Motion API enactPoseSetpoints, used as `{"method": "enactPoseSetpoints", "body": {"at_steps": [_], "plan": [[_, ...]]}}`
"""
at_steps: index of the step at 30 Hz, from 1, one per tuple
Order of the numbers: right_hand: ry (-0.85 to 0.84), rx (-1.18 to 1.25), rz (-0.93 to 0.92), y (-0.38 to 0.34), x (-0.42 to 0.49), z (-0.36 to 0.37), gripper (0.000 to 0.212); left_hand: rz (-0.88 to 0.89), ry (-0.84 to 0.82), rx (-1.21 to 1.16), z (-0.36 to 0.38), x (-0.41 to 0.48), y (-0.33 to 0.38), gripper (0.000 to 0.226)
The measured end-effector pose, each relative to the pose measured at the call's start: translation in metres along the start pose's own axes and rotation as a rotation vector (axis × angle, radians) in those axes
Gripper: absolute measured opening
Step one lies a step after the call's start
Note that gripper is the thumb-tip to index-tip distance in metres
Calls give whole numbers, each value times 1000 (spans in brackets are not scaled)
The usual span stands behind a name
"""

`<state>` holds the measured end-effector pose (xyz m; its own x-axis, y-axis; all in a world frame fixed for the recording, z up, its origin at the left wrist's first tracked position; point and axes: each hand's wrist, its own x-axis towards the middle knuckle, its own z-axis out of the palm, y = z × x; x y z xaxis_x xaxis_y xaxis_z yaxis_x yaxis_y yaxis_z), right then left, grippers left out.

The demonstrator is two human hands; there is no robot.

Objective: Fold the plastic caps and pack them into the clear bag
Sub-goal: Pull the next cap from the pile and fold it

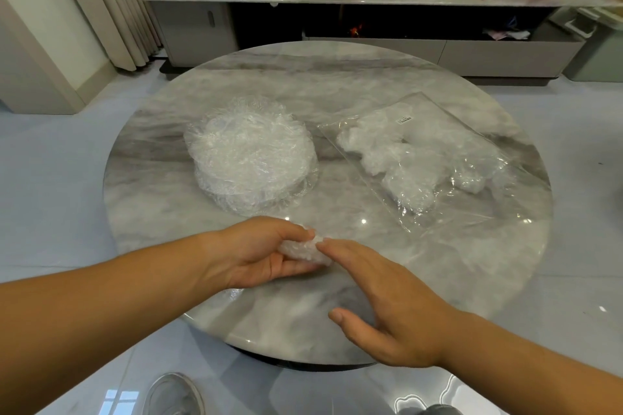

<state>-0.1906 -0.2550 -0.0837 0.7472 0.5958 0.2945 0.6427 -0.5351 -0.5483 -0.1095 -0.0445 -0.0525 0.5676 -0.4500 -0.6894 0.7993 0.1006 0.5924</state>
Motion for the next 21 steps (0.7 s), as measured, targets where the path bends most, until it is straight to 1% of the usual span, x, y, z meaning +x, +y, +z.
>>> {"method": "enactPoseSetpoints", "body": {"at_steps": [3, 5, 7, 8, 9, 10, 11, 12, 14, 18, 19, 21], "plan": [[82, 67, 82, 1, 1, 0, 60, 60, 19, 2, 3, 2, 1, 36], [206, 173, 262, -1, 7, -3, 50, 110, 28, 2, 9, 2, 2, 38], [302, 408, 513, -5, 16, -13, 35, 170, 39, 7, 18, 2, 3, 39], [313, 566, 609, -5, 20, -19, 26, 198, 40, 12, 23, 3, 4, 42], [301, 724, 674, -4, 21, -24, 22, 224, 36, 22, 29, 3, 5, 45], [283, 842, 720, -3, 21, -29, 23, 247, 29, 41, 35, 4, 5, 49], [272, 899, 745, -2, 19, -34, 25, 264, 20, 62, 41, 4, 6, 52], [277, 915, 759, -3, 17, -39, 28, 277, 12, 75, 47, 5, 7, 55], [322, 859, 773, -2, 13, -47, 35, 296, -13, 98, 60, 6, 9, 55], [416, 737, 799, 3, 3, -66, 42, 316, -88, 158, 89, 12, 11, 49], [468, 728, 802, 6, 0, -74, 44, 330, -101, 194, 96, 15, 12, 45], [613, 713, 802, 11, -6, -93, 47, 402, -81, 369, 108, 22, 14, 40]]}}
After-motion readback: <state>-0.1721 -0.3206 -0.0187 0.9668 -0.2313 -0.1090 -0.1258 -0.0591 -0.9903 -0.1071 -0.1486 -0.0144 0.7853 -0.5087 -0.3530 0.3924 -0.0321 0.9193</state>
